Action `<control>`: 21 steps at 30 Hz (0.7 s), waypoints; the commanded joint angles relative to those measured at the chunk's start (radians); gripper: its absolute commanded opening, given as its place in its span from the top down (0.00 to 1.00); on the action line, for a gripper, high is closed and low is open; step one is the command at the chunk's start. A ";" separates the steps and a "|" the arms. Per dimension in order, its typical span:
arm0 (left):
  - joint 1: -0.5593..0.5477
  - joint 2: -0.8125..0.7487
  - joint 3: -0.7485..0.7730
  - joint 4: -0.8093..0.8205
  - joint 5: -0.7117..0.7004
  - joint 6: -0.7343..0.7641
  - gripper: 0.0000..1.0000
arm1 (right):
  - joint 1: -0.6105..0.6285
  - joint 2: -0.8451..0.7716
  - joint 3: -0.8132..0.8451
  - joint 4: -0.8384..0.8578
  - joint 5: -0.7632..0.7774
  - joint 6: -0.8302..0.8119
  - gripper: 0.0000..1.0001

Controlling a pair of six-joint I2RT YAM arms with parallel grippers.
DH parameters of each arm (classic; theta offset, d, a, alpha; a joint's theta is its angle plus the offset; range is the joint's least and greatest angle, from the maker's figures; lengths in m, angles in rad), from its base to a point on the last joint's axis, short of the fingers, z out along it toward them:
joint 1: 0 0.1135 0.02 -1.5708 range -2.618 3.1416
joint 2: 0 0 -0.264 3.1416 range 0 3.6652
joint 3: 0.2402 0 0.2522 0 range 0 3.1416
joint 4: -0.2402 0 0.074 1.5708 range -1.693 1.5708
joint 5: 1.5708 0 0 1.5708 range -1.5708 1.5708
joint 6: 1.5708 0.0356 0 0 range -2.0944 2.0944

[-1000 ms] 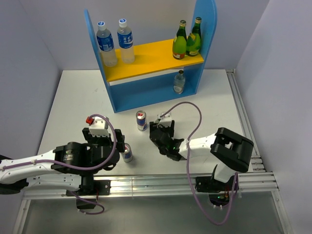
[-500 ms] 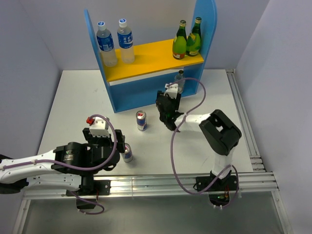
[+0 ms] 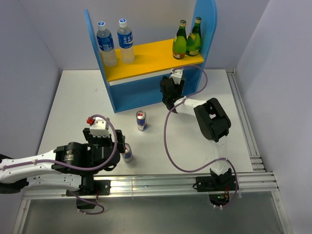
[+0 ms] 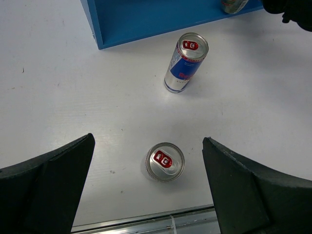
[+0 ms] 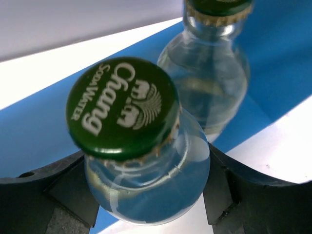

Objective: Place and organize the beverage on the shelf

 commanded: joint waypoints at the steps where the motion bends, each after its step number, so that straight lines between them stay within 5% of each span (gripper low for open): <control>1: -0.009 -0.003 0.033 -0.007 -0.027 -0.014 0.01 | -0.041 -0.012 0.123 0.076 0.007 0.011 1.00; 18: -0.009 0.002 0.034 -0.015 -0.029 -0.022 0.01 | -0.070 0.126 0.369 -0.055 -0.023 -0.003 1.00; 21: -0.009 0.002 0.034 -0.013 -0.029 -0.019 0.01 | -0.070 0.128 0.370 -0.051 -0.052 -0.001 0.53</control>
